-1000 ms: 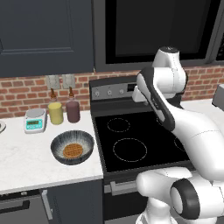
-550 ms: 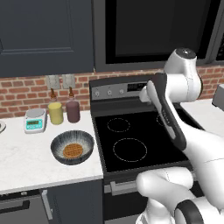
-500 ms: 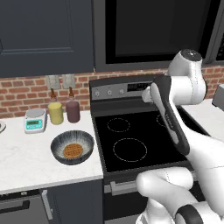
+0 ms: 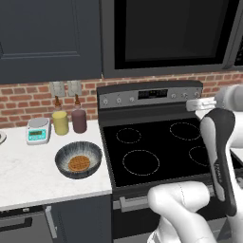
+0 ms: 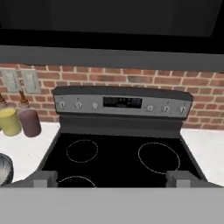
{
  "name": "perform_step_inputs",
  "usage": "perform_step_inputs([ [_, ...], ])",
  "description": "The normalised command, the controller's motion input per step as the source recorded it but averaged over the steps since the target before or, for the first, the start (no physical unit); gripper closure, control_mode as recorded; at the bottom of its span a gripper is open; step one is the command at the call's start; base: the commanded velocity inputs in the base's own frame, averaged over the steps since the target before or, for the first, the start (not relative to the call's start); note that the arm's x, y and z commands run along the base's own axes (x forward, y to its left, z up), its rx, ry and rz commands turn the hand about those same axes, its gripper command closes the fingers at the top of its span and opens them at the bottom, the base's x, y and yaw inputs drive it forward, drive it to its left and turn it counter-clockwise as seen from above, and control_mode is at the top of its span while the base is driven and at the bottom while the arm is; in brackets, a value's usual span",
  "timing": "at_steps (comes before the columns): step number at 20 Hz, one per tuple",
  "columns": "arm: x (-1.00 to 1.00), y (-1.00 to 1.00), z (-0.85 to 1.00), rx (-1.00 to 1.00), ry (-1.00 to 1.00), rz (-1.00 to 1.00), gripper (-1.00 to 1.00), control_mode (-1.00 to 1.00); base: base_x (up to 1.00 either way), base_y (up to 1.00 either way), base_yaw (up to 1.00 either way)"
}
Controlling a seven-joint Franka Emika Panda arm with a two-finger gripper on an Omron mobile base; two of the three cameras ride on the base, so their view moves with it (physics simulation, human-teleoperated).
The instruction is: Open the microwave, place the bowl with waffle inside the microwave, then close the microwave door and turn it on.
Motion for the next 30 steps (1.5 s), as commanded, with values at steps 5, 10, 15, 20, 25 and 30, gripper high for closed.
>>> perform_step_inputs([
  [5,-0.46,-0.53,0.86,0.0,-0.26,-0.05,-1.0,-1.0,0.0,0.0,0.0],
  [10,-0.23,-0.57,0.76,0.0,-0.13,-0.05,-1.0,-1.0,0.0,0.0,0.0],
  [15,0.0,-0.46,0.54,0.0,-0.03,-0.04,-1.0,-1.0,0.0,0.0,0.0],
  [20,0.0,-0.45,0.17,0.01,-0.03,0.0,-1.0,-1.0,0.0,0.0,0.0],
  [25,0.29,-0.37,0.0,0.02,-0.04,0.0,-1.0,-1.0,0.0,0.0,0.0],
  [30,0.43,-0.26,-0.01,0.0,-0.05,0.0,-1.0,-1.0,0.0,0.0,0.0],
])
